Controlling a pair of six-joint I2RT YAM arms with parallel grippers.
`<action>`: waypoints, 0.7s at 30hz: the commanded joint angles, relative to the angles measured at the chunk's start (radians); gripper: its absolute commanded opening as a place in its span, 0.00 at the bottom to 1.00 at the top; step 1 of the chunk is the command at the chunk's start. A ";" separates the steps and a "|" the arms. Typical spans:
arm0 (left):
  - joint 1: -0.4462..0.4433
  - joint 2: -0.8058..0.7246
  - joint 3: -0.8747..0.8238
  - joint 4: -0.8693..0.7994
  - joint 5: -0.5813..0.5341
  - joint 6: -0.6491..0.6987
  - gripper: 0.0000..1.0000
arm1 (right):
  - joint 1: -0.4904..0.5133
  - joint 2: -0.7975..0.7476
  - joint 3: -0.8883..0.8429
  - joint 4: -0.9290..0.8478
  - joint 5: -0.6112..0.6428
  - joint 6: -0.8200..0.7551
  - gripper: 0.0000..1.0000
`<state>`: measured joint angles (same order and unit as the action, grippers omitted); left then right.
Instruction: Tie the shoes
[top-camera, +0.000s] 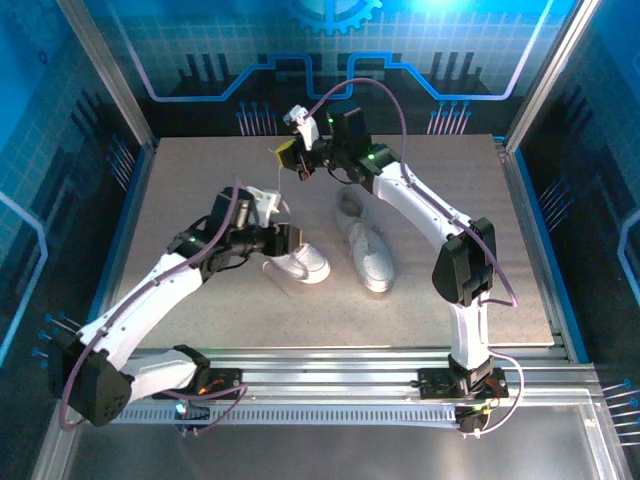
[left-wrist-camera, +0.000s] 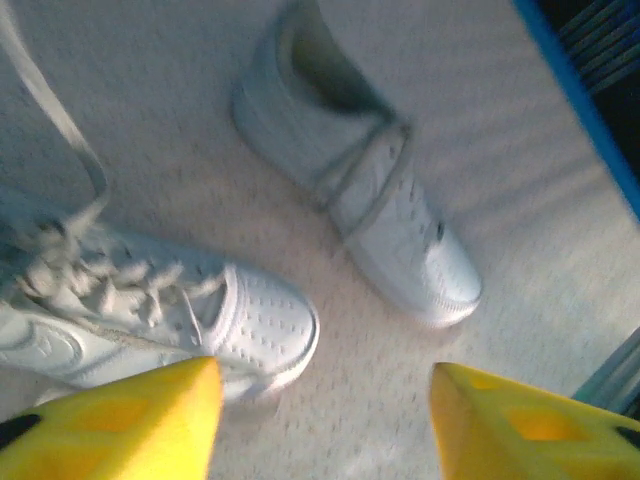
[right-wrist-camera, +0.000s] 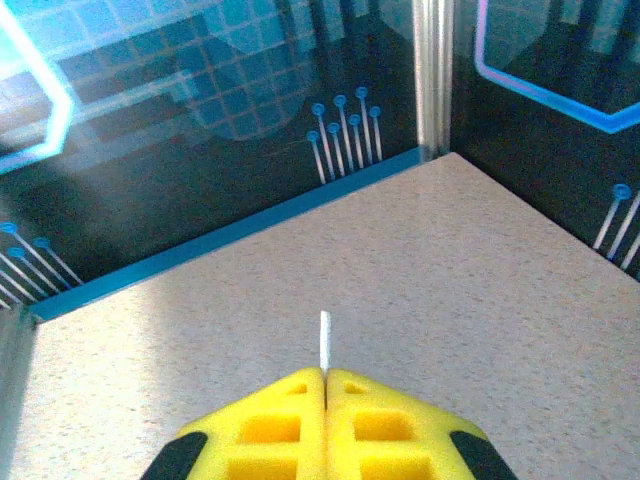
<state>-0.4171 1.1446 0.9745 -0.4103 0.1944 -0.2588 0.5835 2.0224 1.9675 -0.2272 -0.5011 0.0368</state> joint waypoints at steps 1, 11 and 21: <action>0.137 -0.112 -0.084 0.169 0.088 0.007 0.63 | -0.004 -0.011 0.003 0.025 -0.069 0.034 0.00; 0.250 0.039 -0.193 0.622 0.248 0.134 0.73 | 0.024 -0.108 -0.046 0.085 -0.115 0.038 0.00; 0.257 0.283 -0.097 0.852 0.271 0.135 0.74 | 0.028 -0.138 -0.088 0.146 -0.221 0.067 0.00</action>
<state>-0.1726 1.4044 0.8165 0.3065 0.4282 -0.1497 0.5976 1.9038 1.9045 -0.1123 -0.6563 0.0898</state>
